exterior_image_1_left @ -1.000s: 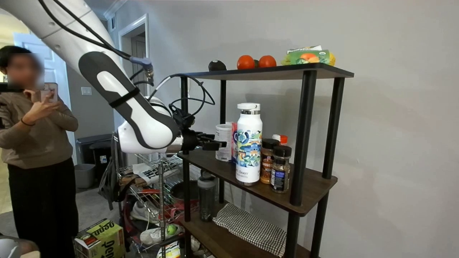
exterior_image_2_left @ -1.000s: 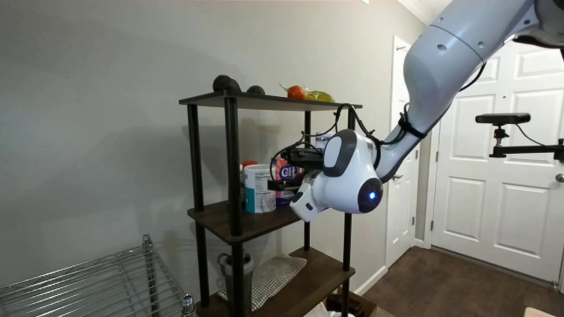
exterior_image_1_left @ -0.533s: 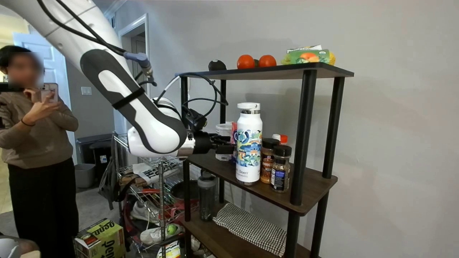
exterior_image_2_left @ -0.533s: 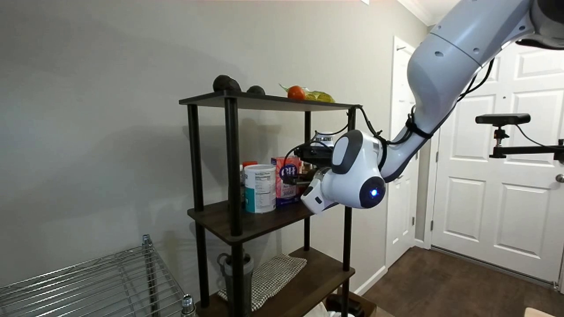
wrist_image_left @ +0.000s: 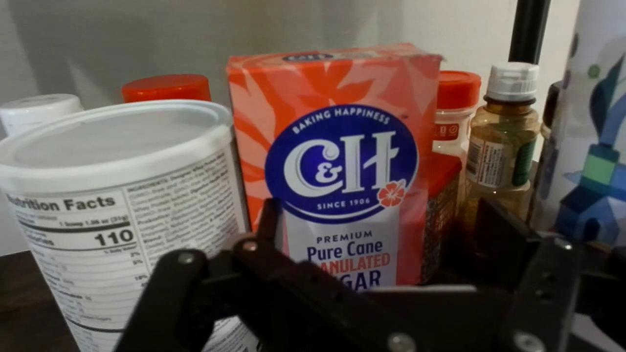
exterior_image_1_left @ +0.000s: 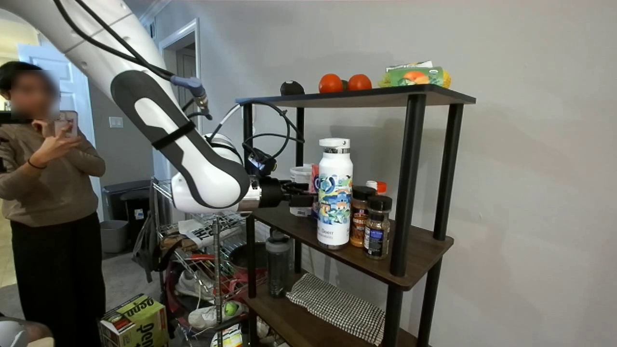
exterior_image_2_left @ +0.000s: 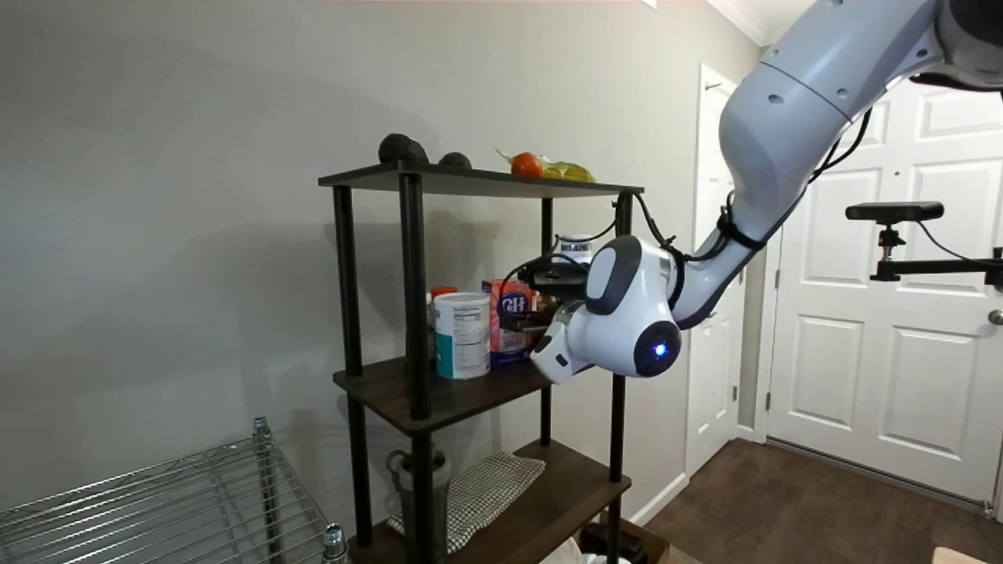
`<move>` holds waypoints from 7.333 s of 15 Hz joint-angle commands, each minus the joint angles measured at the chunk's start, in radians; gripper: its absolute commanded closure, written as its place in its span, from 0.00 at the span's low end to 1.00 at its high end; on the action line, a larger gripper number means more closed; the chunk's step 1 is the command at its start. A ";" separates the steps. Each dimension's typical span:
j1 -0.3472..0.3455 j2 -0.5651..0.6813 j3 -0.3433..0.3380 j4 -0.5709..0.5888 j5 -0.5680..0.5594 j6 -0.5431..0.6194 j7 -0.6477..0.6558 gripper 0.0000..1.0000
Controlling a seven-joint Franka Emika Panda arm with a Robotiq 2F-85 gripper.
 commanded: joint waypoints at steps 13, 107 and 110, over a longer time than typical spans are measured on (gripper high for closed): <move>0.055 0.015 0.047 0.009 0.072 -0.081 -0.131 0.00; 0.092 0.069 0.048 0.043 0.156 -0.104 -0.179 0.00; 0.093 0.078 0.049 0.061 0.221 -0.099 -0.218 0.00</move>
